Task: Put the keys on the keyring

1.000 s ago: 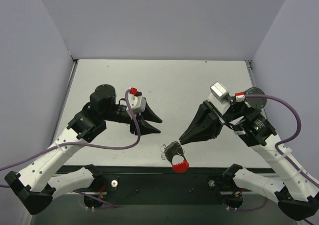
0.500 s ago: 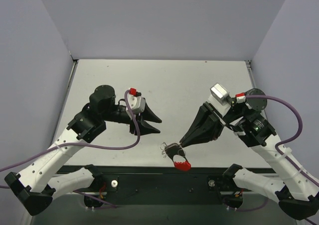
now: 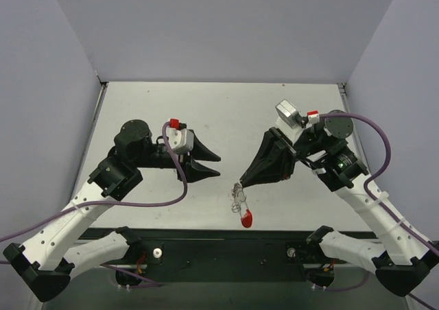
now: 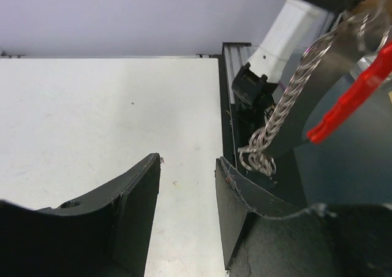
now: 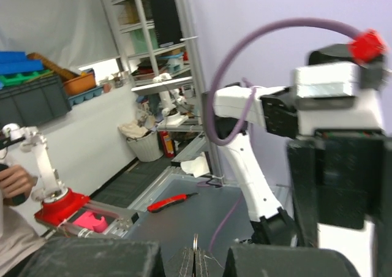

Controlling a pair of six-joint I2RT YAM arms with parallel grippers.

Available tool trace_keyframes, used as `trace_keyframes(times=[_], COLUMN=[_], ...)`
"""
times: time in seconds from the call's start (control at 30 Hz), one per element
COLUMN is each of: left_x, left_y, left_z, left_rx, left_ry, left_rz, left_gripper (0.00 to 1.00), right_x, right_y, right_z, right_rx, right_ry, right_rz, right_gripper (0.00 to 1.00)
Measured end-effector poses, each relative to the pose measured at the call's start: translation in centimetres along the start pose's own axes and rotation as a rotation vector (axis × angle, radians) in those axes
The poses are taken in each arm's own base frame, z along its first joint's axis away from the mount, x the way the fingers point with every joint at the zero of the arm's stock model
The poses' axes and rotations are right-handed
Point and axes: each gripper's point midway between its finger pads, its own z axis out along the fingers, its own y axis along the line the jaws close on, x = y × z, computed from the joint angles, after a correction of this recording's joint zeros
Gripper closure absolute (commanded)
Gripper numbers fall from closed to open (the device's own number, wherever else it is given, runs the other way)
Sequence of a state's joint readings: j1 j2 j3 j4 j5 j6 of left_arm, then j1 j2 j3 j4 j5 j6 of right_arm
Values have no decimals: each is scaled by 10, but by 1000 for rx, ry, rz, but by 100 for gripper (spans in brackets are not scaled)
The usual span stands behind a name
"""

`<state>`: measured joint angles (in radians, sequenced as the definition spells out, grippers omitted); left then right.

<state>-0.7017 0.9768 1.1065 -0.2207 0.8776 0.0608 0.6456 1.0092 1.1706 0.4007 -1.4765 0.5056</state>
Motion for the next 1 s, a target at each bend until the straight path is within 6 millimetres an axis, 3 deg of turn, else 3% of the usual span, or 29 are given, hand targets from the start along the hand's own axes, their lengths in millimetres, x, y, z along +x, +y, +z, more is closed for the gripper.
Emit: trace_keyframes(times=[0.4, 0.6, 0.8, 1.0], left_x=[-32, -49, -77, -74], left_y=[28, 29, 19, 21], left_z=[-2, -4, 3, 19], left_rx=[-166, -172, -58, 37], left_ry=[-136, -251, -378, -394], left_rz=[7, 9, 21, -36], left_gripper=[49, 49, 50, 52], right_x=[10, 15, 16, 5], right_y=[-84, -95, -97, -95], right_z=[-30, -47, -51, -50], right_rx=[425, 603, 629, 608], right_ry=[-83, -156, -257, -331], right_rz=[89, 37, -27, -73], right_gripper=[100, 100, 100, 100])
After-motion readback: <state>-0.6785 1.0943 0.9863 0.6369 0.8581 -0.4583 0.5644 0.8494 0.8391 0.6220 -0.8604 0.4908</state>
